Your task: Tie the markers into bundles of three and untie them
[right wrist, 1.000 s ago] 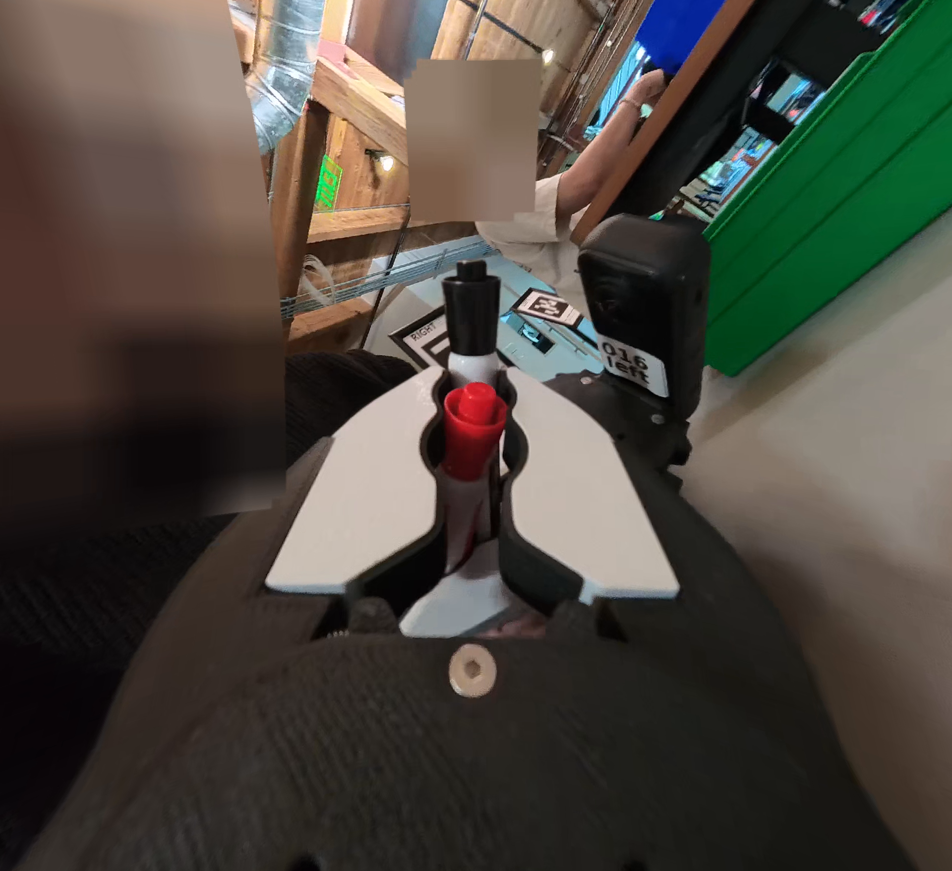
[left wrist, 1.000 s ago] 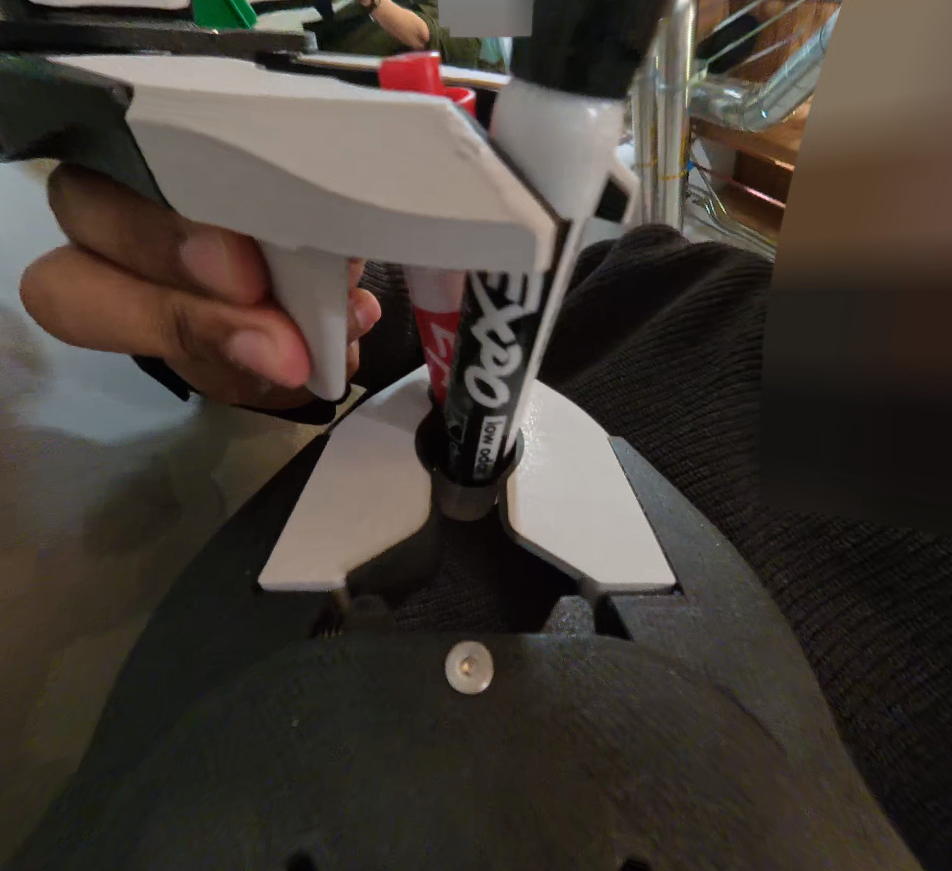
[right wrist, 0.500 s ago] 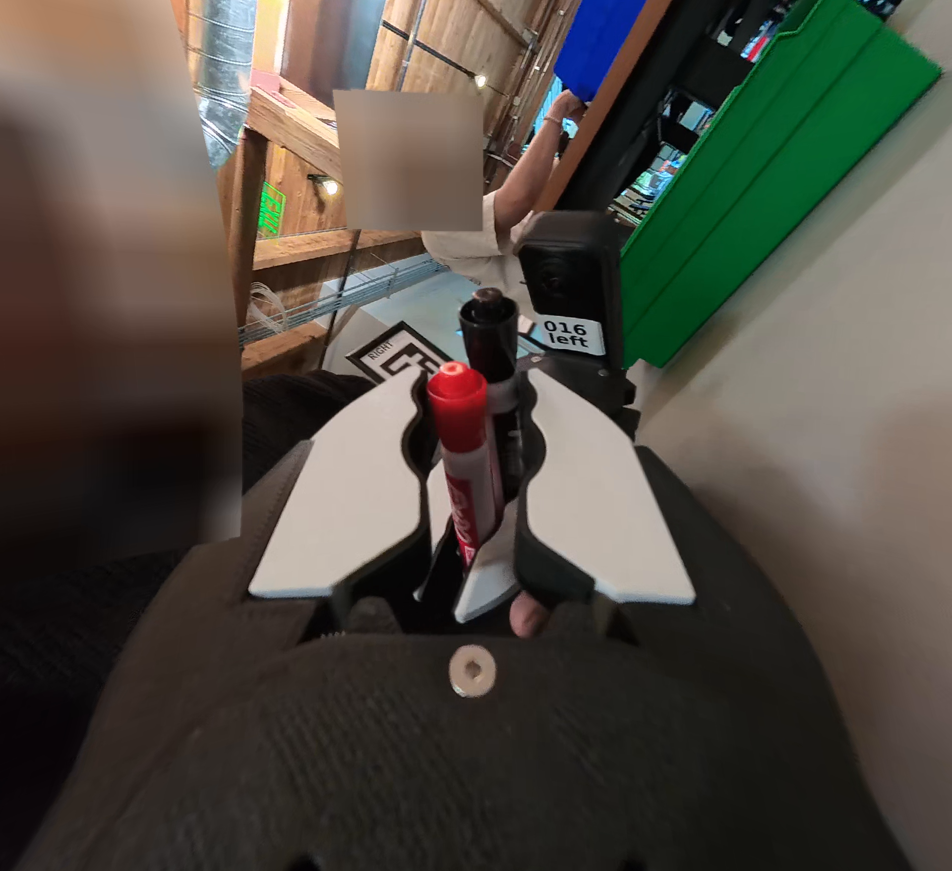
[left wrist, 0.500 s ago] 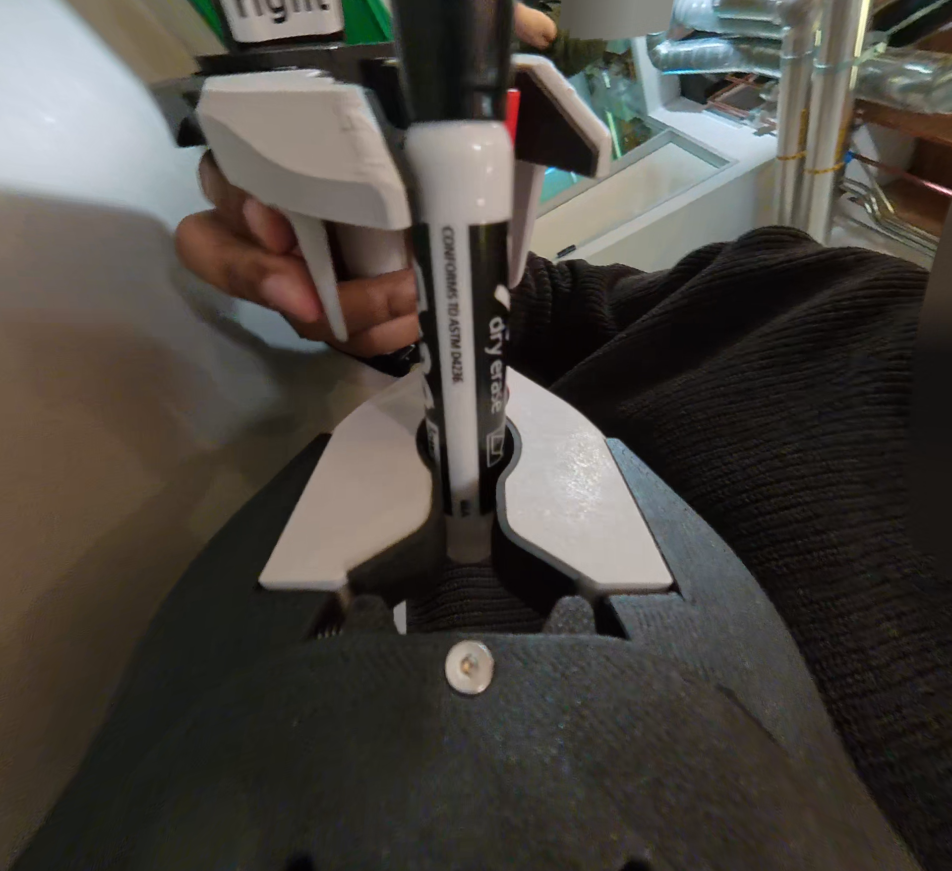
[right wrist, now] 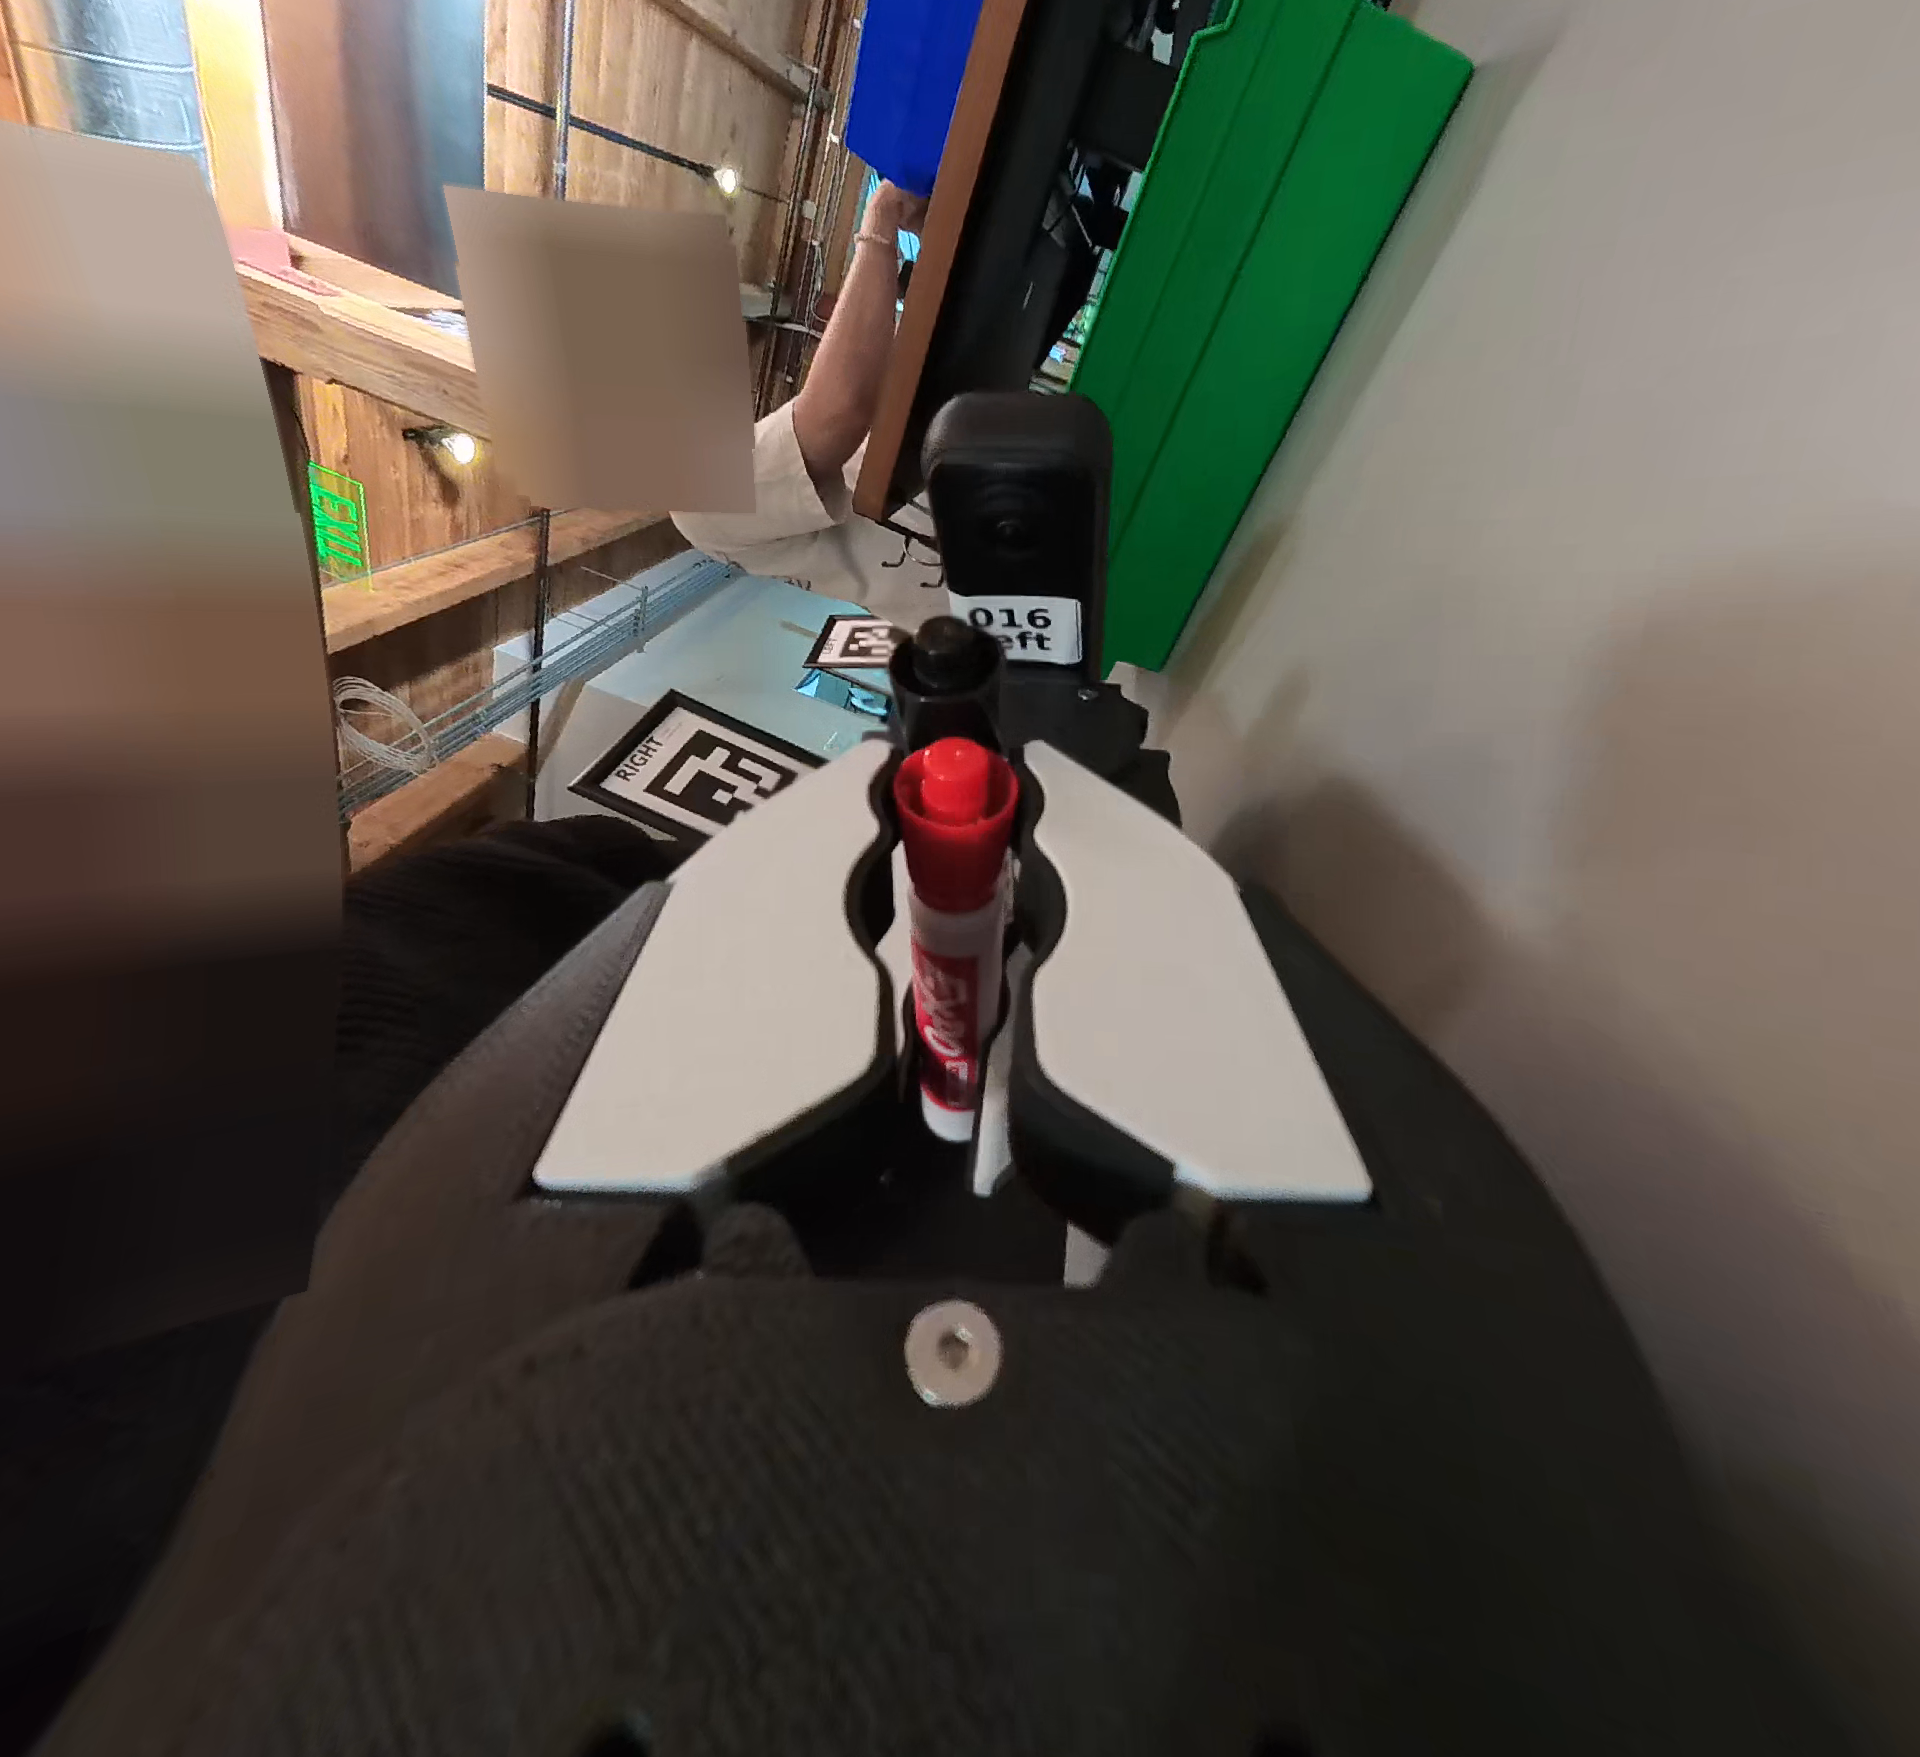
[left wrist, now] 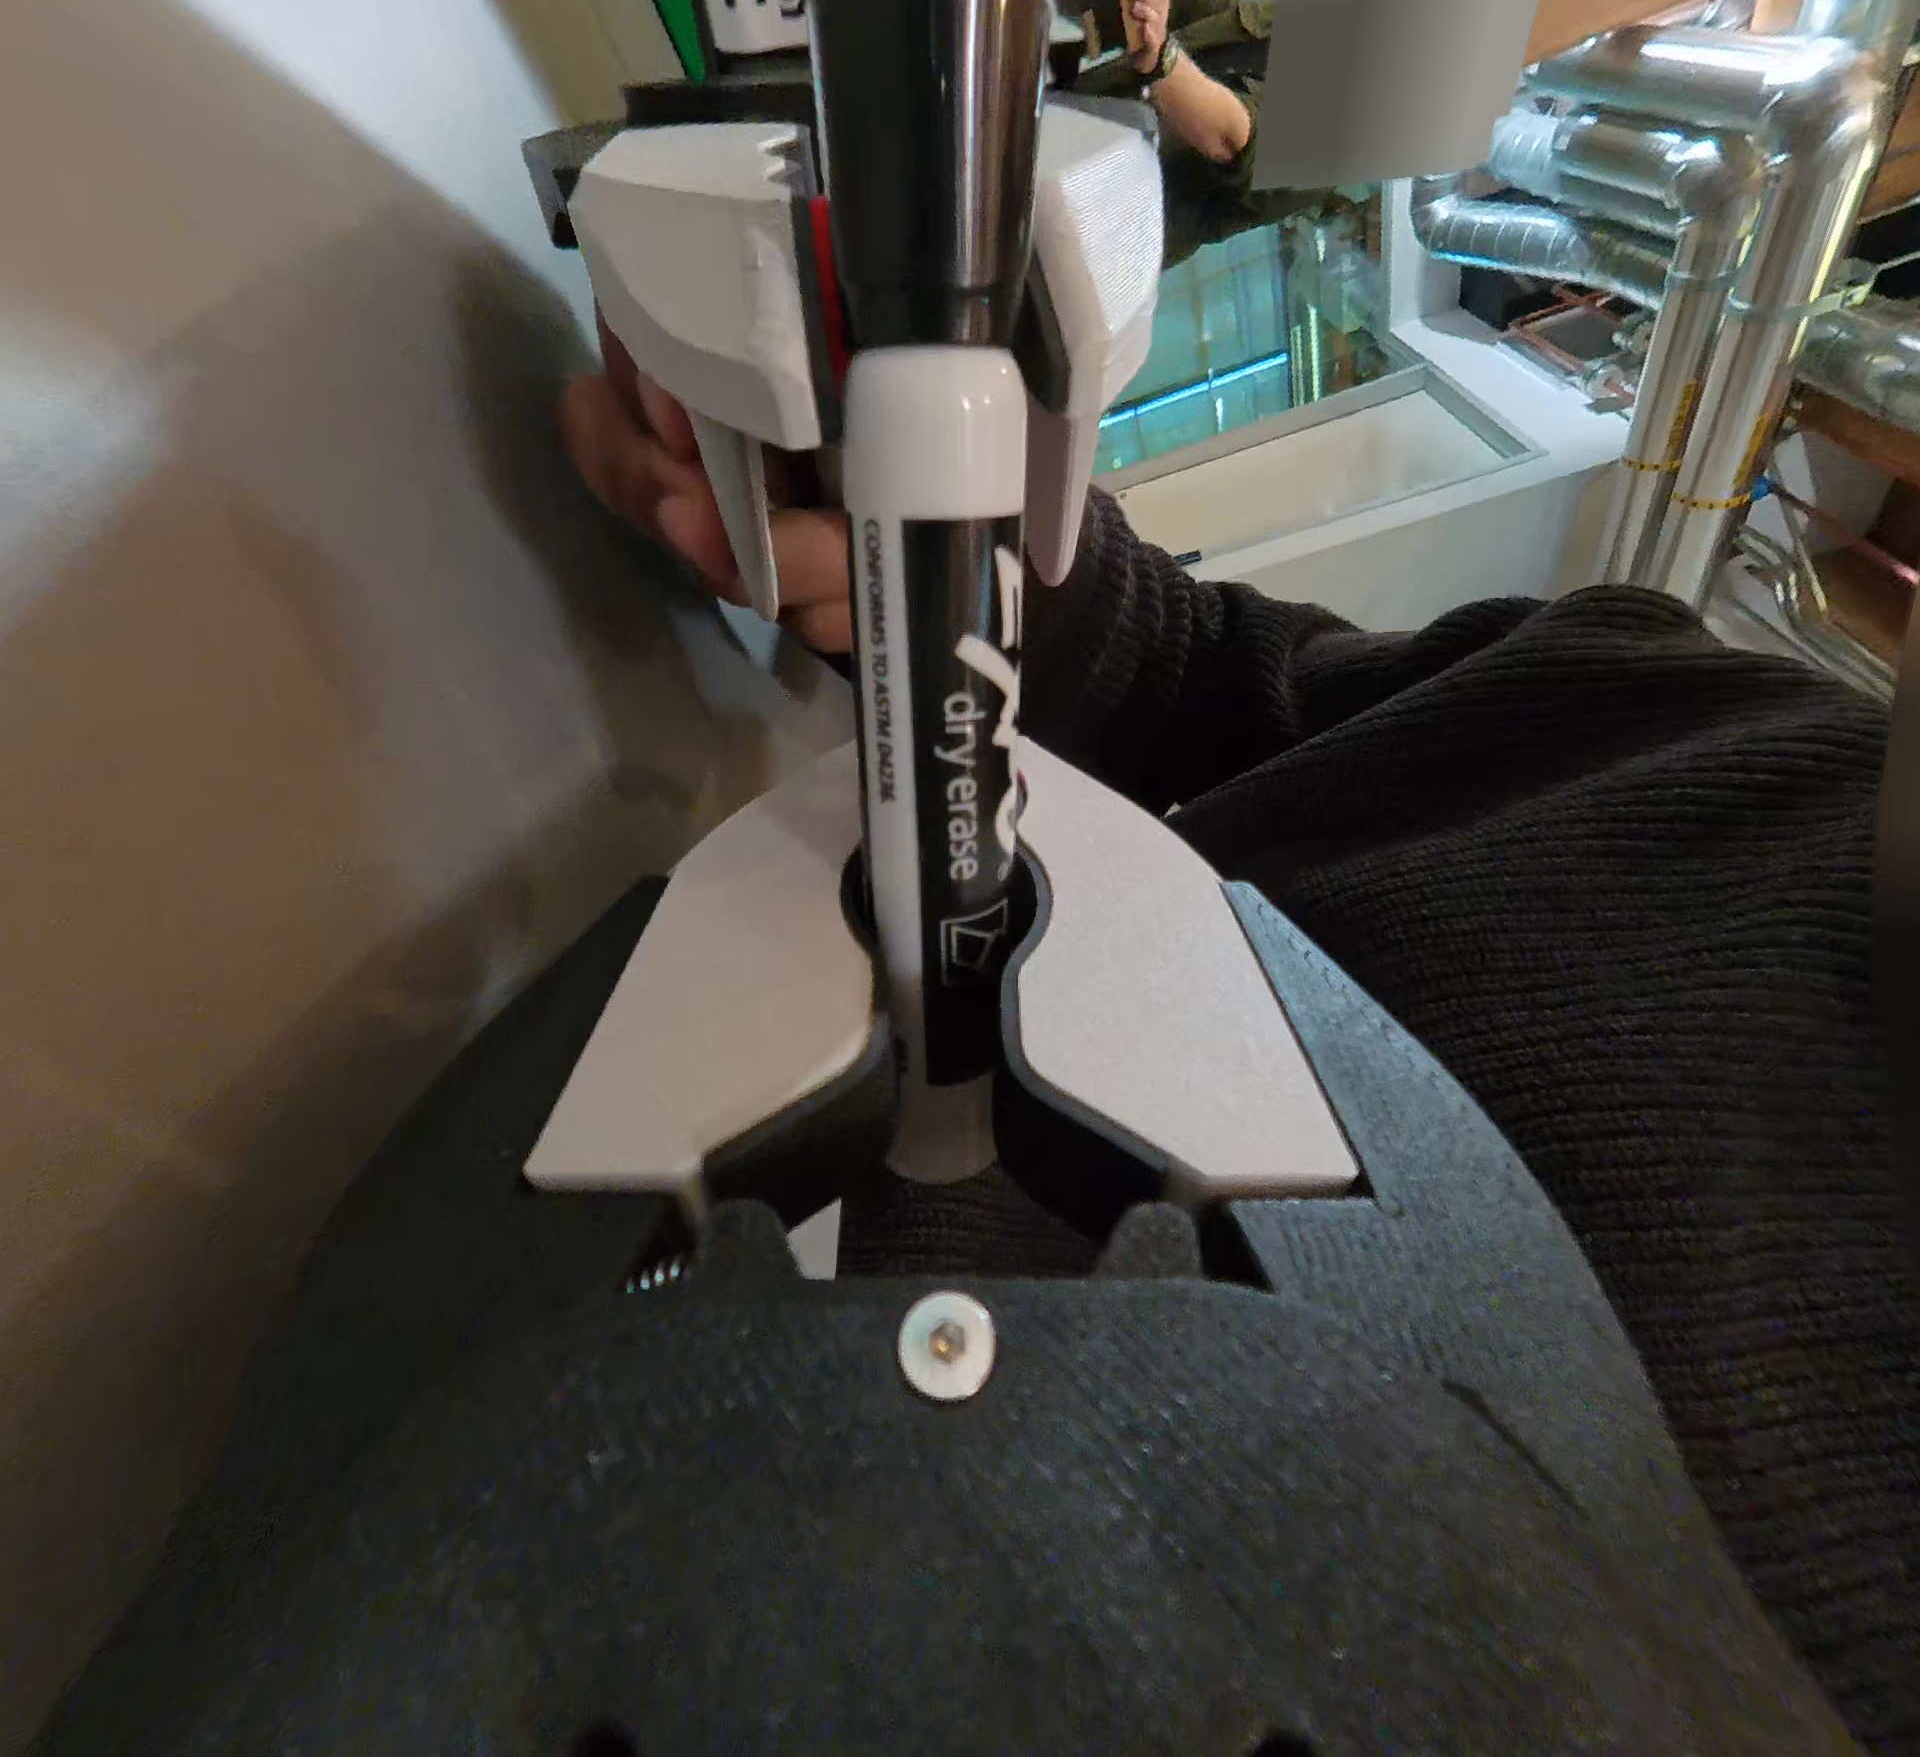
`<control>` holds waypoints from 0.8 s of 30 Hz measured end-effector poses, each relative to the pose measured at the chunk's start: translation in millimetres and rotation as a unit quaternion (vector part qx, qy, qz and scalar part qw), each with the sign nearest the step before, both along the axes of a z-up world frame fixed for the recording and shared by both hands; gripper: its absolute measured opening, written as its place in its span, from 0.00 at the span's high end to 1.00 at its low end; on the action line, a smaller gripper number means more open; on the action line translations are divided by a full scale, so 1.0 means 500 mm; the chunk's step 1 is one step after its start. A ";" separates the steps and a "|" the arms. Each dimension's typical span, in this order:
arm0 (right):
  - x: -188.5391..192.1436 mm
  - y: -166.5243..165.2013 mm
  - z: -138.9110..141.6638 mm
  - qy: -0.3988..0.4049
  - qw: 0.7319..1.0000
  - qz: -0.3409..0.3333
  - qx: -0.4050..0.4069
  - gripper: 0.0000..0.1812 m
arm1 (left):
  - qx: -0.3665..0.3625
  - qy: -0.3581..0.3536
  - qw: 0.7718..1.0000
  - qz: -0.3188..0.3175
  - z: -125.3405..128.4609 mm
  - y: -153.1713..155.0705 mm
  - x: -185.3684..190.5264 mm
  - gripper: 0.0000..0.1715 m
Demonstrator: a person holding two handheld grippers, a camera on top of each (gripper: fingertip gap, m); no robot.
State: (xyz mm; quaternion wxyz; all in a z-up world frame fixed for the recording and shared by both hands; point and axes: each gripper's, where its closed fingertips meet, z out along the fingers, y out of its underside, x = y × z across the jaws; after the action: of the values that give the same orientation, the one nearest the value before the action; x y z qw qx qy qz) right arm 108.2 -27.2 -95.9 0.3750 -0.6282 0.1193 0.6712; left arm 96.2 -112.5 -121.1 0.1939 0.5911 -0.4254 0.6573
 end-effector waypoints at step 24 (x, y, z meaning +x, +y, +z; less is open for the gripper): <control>0.013 0.008 -0.010 0.024 0.999 -0.028 -0.022 0.80 | -0.016 0.031 0.999 0.032 -0.008 0.030 0.010 0.91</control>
State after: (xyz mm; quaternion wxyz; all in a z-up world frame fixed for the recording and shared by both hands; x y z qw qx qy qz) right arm 114.7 -23.1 -100.9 0.3762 -0.6164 0.1608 0.6729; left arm 101.1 -97.6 -125.1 0.1950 0.6216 -0.3893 0.6512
